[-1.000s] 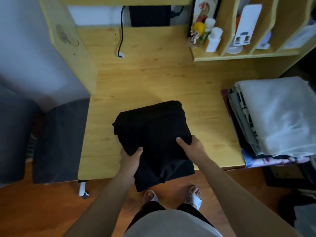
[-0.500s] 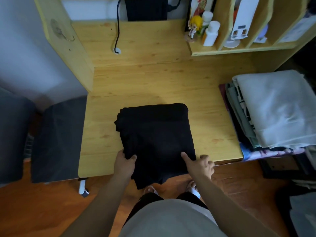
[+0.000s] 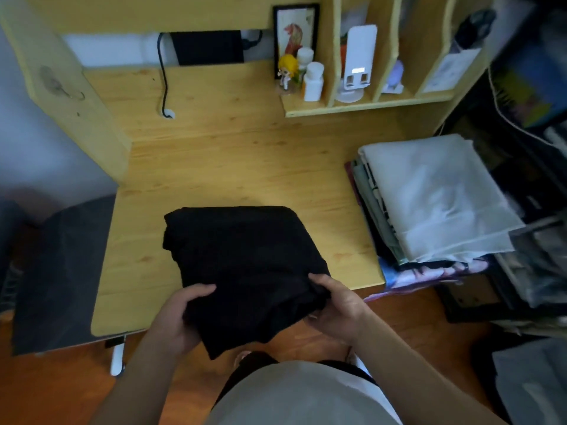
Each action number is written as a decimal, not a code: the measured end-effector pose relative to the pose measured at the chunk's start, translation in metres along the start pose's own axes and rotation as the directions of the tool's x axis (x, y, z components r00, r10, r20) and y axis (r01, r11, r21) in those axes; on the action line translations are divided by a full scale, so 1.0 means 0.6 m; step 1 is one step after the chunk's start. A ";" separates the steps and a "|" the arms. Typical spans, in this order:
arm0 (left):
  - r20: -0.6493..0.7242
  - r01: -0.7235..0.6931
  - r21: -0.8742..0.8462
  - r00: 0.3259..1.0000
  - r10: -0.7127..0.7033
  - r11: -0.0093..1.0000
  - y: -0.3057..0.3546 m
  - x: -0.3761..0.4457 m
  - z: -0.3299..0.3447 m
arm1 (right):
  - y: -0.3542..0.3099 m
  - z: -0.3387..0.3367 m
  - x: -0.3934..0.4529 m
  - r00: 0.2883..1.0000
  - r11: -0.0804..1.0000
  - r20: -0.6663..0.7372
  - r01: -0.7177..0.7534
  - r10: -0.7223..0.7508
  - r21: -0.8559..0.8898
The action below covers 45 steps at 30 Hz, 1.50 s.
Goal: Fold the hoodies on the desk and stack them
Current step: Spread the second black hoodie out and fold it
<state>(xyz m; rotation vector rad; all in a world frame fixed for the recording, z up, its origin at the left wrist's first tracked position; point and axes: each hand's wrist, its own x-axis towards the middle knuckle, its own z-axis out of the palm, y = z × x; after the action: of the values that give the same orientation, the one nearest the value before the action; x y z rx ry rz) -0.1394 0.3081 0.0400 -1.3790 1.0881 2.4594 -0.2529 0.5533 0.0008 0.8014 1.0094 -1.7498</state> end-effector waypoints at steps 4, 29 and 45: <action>0.014 -0.180 -0.018 0.983 0.180 0.983 -0.009 -0.061 0.133 | -0.098 -0.017 -0.084 0.956 0.974 0.185 0.225 -0.229 0.038; 0.010 -0.203 0.931 0.844 0.536 0.303 -0.181 0.133 0.740 | -0.600 -0.413 -0.146 0.830 0.726 -0.254 0.236 -0.496 -0.646; 0.288 -0.094 0.934 0.771 0.568 -0.345 -0.157 0.336 0.793 | -0.687 -0.285 0.076 0.494 -0.508 0.371 -0.176 -0.787 -0.843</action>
<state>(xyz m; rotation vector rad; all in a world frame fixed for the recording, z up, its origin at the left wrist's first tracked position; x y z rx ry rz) -0.5474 0.6344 -0.0124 -0.6687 2.8827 0.3604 -0.6390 0.7815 0.0017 -0.5405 3.0465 -0.1225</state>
